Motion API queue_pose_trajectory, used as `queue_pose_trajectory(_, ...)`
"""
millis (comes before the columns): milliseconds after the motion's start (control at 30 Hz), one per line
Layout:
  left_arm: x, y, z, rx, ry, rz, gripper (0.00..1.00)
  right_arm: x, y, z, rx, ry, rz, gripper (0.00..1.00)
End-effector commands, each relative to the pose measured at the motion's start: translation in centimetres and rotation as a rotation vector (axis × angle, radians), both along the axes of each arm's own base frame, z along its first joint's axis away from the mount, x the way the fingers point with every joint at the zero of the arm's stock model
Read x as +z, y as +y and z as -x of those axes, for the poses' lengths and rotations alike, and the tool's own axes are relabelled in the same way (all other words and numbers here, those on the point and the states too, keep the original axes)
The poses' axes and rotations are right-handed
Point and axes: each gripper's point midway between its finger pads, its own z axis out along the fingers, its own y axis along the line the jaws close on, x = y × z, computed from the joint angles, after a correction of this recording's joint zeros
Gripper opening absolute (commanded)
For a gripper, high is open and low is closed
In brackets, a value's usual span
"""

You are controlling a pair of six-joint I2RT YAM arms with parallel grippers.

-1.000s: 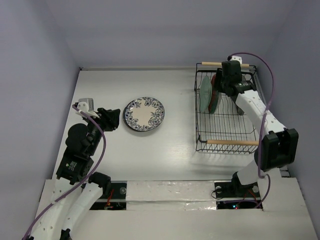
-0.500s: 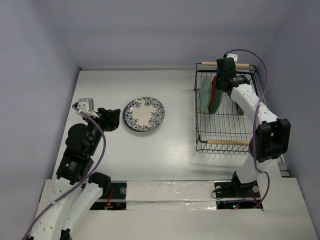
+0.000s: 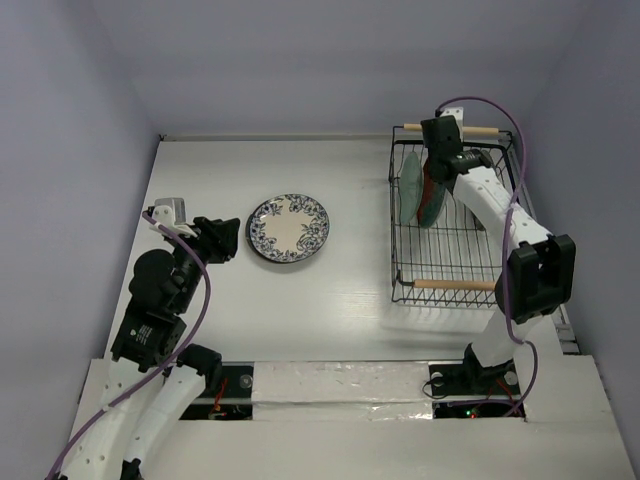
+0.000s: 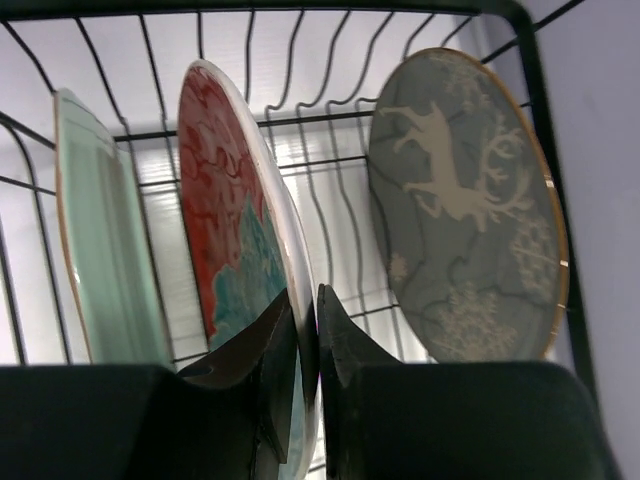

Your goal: Unload the plates from the dish rack

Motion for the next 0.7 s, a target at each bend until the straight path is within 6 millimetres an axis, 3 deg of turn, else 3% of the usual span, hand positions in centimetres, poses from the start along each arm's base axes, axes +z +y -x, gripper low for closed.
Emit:
queue_pose_trajectory(0, 1.0, 0.0, 0.1, -0.001, -0.037, 0.014, 0.39, 8.9, -2.3, 0.5, -0.108, -0.213, 0.082, 0.00)
queue_pose_trajectory(167, 0.9, 0.0, 0.1, -0.001, -0.035, 0.013, 0.39, 14.7, -2.5, 2.2, -0.114, -0.337, 0.075, 0.00)
queue_pose_trajectory(500, 0.8, -0.2, 0.0, -0.008, -0.031, 0.013, 0.39, 18.8, -4.5, 6.8, -0.218, -0.435, 0.014, 0.00)
queue_pose_trajectory(667, 0.9, -0.1, 0.0, -0.007, -0.035, 0.016, 0.39, 23.8, -4.8, 10.4, -0.213, -0.611, -0.132, 0.00)
